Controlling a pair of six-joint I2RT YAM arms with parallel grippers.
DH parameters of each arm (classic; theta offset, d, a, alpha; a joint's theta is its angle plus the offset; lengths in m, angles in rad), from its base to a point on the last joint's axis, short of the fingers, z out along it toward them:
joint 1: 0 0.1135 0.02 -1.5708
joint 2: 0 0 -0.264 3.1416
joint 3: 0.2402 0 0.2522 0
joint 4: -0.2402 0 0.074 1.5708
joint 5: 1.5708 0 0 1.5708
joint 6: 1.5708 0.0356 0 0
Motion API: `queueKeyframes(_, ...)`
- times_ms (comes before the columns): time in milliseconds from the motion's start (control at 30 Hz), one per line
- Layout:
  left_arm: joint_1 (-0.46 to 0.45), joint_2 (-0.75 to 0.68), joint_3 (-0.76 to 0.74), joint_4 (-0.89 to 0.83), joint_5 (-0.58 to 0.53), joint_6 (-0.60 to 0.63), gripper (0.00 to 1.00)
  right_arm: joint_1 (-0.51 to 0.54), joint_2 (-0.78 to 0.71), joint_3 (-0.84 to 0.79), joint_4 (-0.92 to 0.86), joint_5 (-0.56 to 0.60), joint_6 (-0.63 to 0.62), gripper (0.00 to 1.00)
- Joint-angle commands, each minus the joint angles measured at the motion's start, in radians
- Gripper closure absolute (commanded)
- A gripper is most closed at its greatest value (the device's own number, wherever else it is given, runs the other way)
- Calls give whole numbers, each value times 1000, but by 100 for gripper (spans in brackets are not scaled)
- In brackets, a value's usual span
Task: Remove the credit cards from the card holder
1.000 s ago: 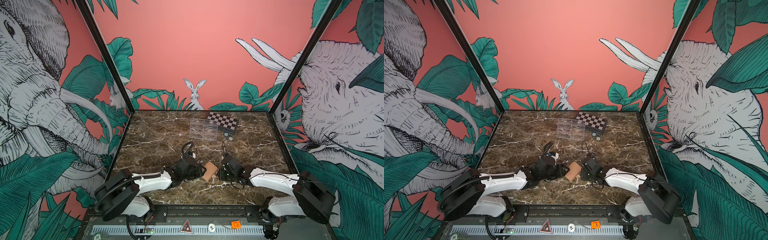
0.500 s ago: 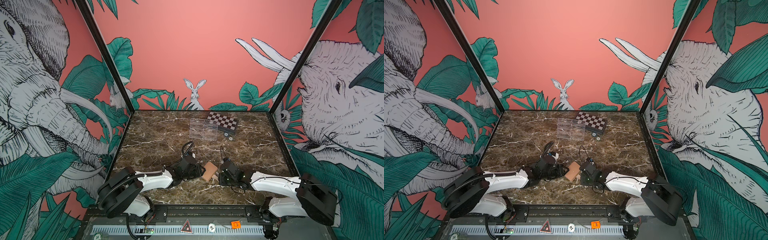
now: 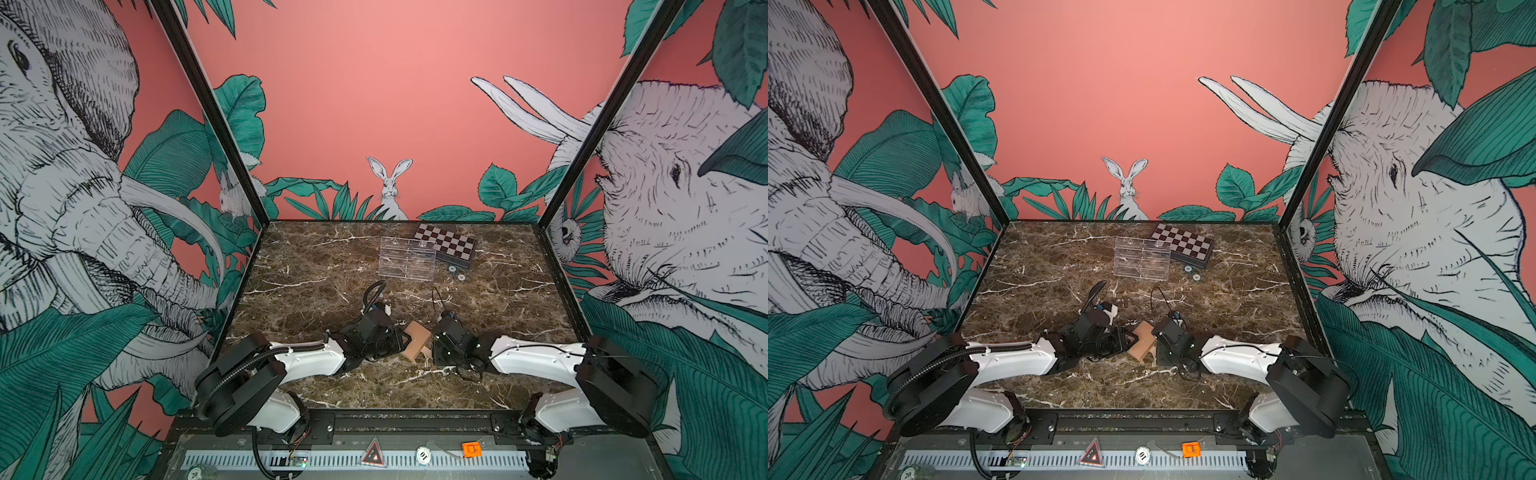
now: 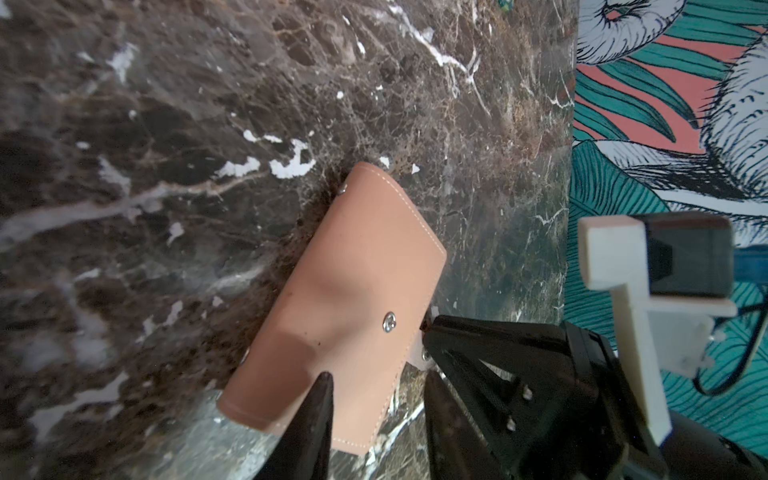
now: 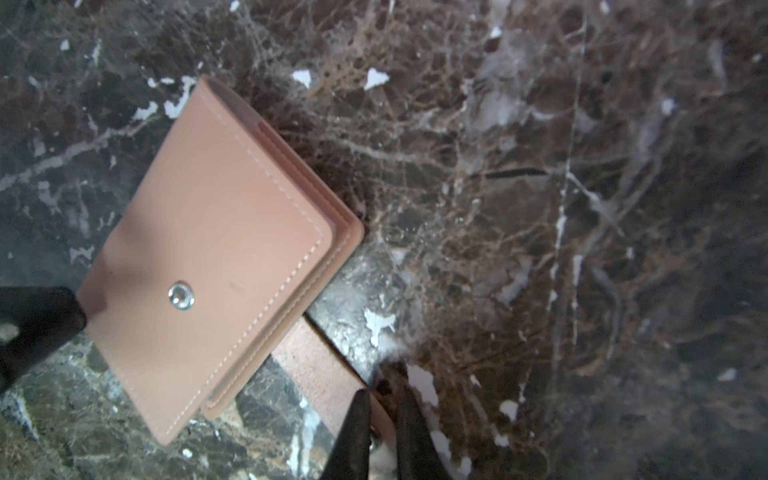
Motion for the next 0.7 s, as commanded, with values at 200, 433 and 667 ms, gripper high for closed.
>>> queueKeyframes(200, 7, -43, -25, -3, -13, 7, 64, -31, 119, 124, -114, 101, -152, 89)
queueKeyframes(433, 8, -60, -45, -5, -22, 4, 63, -78, 205, 173, -38, 65, -211, 88)
queueKeyframes(667, 8, -58, -50, 21, -9, 11, 63, -104, 233, 232, -18, 63, -305, 80)
